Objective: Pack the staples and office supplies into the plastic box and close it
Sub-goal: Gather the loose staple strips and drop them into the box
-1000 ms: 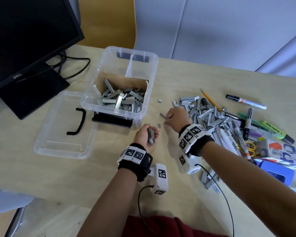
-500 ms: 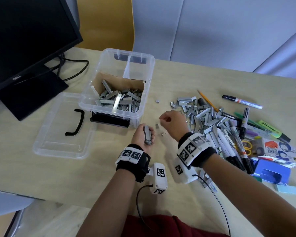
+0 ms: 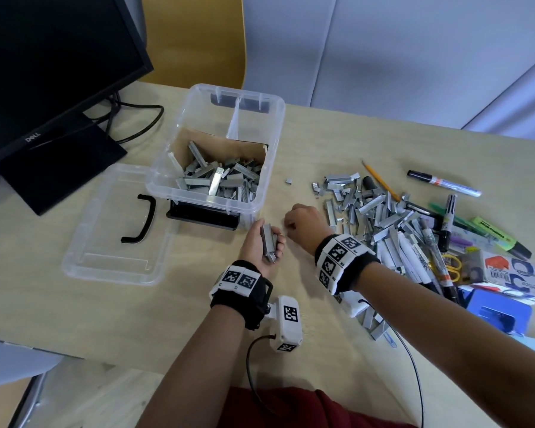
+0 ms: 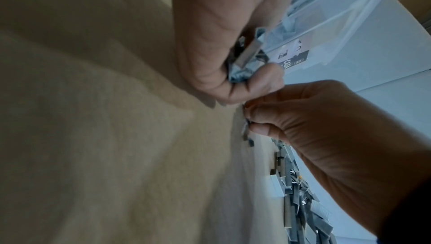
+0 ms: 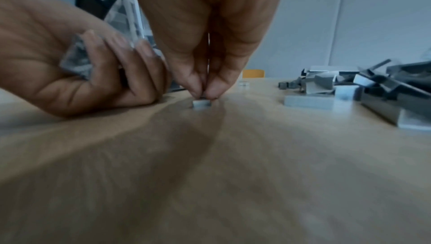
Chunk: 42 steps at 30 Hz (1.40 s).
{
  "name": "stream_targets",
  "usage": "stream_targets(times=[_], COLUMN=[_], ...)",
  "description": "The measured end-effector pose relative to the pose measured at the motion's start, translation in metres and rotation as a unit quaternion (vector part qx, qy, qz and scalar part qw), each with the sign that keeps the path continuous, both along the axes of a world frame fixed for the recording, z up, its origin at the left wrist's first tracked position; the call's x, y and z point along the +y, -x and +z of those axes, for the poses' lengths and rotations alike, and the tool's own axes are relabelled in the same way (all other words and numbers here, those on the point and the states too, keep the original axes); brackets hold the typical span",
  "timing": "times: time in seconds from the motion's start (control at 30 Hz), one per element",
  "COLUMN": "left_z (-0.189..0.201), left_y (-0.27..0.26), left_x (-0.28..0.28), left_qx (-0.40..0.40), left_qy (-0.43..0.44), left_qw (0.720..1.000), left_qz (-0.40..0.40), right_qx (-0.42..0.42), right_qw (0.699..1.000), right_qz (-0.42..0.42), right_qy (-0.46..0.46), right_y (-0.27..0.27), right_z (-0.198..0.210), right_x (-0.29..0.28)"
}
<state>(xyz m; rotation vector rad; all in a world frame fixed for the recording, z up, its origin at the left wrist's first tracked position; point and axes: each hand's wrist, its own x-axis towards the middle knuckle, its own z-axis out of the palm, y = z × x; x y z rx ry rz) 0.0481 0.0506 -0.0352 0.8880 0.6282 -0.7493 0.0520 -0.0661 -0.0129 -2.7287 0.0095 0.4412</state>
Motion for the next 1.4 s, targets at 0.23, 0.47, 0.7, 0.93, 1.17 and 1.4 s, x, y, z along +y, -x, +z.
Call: stream_targets(times=[0.23,0.47,0.7,0.93,1.17,1.4], left_z=[0.002,0.006,0.012,0.101,0.171,0.153], left_y=[0.002,0.001,0.003,0.000,-0.053,-0.070], left_x=[-0.003,-0.006,-0.005,-0.018,0.011,0.027], left_qx=[0.010,0.024,-0.013,-0.245,-0.280,-0.221], left_qy=[0.015,-0.019,-0.043,-0.009,-0.107,-0.308], left_qw=[0.999,0.998,0.996,0.945,0.954,0.925], left_qz=[0.041,0.056,-0.079,-0.218,0.017,-0.016], right_qx=[-0.054,-0.046,-0.020,0.011,-0.013,0.006], right_qw=[0.974,0.974,0.983,0.991,0.991,0.955], right_qz=[-0.154,-0.104,-0.150,-0.121,-0.108,-0.213], right_qy=[-0.158,-0.195,-0.100,-0.052,-0.076,-0.208], right_y=[0.014,0.028,0.023,0.033,0.037,0.026], right_z=[0.026,0.038,0.021,0.001,-0.007,-0.004], right_x=[-0.001,0.020,-0.018,-0.017,-0.014,-0.024])
